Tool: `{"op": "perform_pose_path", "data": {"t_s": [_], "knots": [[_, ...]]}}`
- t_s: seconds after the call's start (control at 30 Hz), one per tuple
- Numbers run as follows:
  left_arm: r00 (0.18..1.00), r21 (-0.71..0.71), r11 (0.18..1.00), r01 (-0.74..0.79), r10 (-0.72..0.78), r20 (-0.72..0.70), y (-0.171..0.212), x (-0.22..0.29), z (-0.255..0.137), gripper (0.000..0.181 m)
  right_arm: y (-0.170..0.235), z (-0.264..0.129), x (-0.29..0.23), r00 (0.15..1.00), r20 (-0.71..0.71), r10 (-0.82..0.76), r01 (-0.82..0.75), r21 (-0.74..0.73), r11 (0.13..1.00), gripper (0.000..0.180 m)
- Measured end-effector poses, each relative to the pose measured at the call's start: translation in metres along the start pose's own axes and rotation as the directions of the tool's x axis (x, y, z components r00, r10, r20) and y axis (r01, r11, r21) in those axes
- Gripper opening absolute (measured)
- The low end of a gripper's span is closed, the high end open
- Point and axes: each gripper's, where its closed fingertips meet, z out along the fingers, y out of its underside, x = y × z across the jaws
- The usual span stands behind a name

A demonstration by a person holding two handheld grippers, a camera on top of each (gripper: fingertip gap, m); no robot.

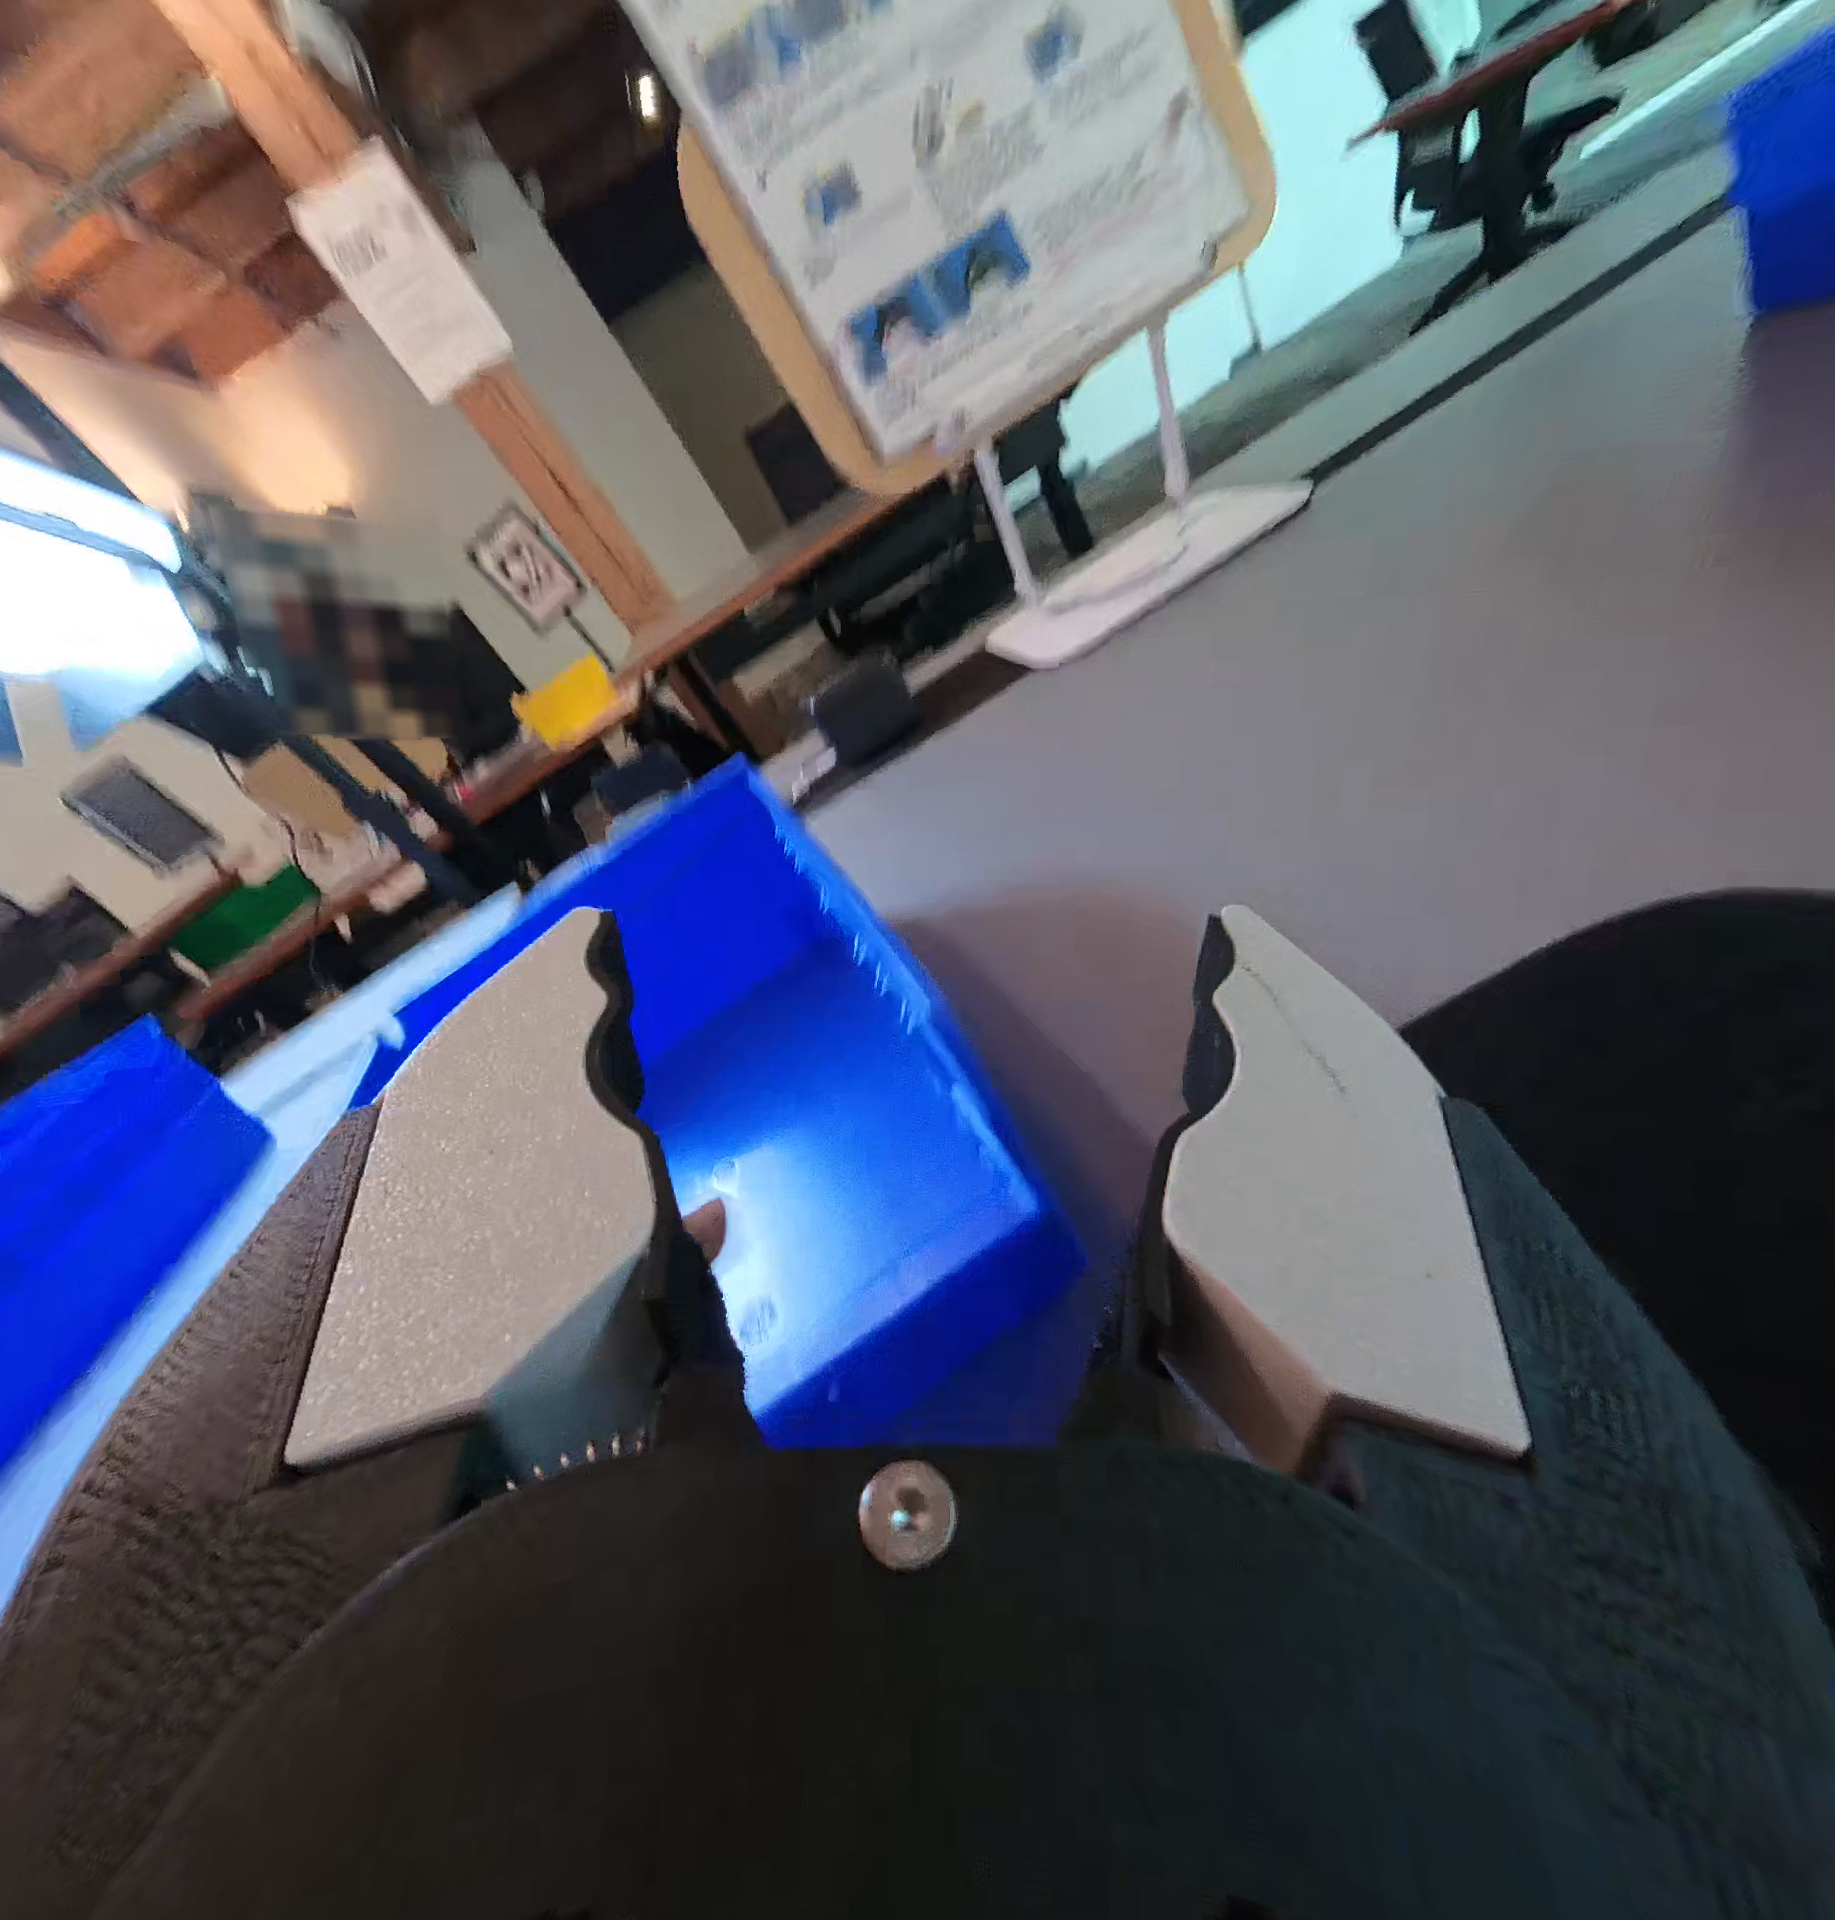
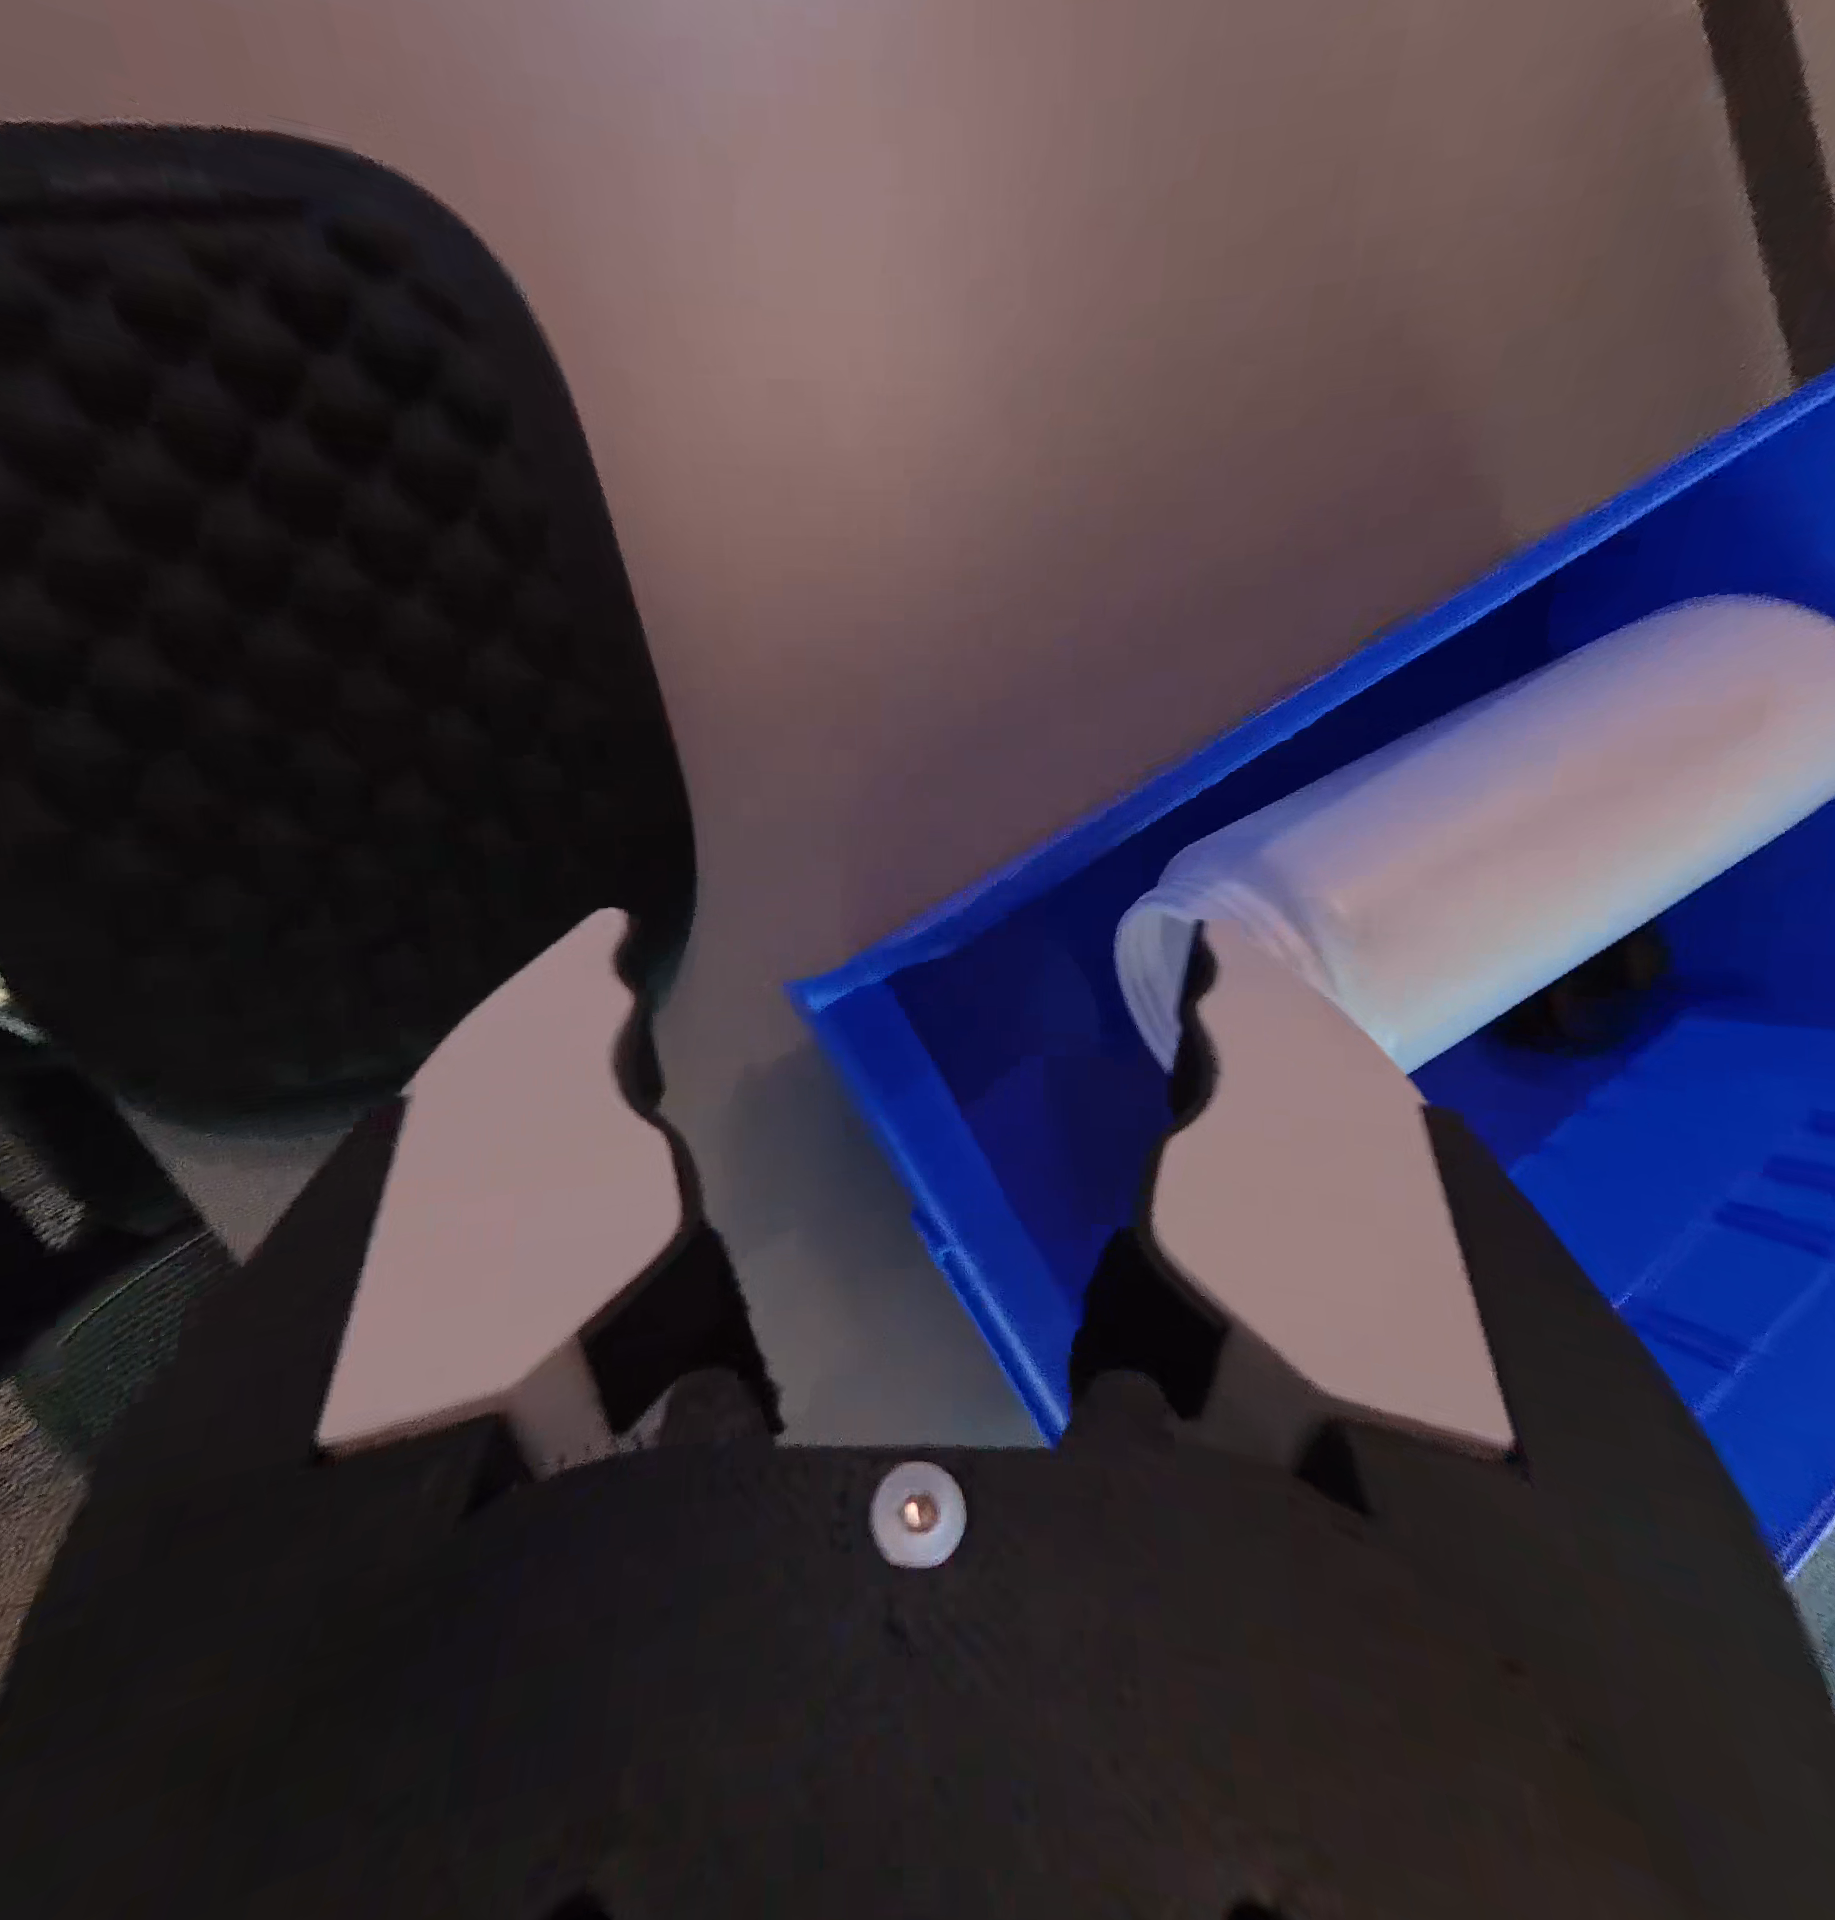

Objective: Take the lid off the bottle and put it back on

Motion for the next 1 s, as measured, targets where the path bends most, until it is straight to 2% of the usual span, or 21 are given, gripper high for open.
{"op": "perform_pose_path", "data": {"t_s": [0.1,0.2,0.3,0.4,0.7,1.0], "knots": [[0.998,-0.056,0.997,0.053,-0.055,-0.042,0.020,0.005,0.015,0.103,-0.008,0.004,0.006,0.999,-0.038,-0.006,0.007,0.027,1.000,0.064],[0.997,-0.142,0.990,0.002,-0.013,-0.070,0.040,0.014,0.039,0.094,-0.011,0.007,0.015,0.993,-0.116,-0.038,0.039,0.013,0.999,0.040],[0.994,-0.206,0.976,-0.075,0.058,-0.089,0.053,0.023,0.056,0.074,-0.015,0.008,0.015,0.991,-0.131,-0.035,0.039,0.033,0.999,0.040],[0.994,-0.197,0.975,-0.105,0.101,-0.028,0.052,0.019,0.064,0.059,-0.024,0.012,0.014,0.992,-0.129,-0.014,0.026,0.093,0.995,0.039],[0.999,-0.157,0.987,-0.033,0.030,-0.022,0.049,0.021,0.065,0.059,-0.069,0.034,0.006,0.992,-0.121,-0.042,0.061,0.164,0.985,0.040],[0.999,-0.094,0.996,-0.005,0.000,-0.054,0.036,0.024,0.056,0.082,-0.150,0.070,-0.021,0.992,-0.094,-0.084,0.104,0.236,0.966,0.040]]}}
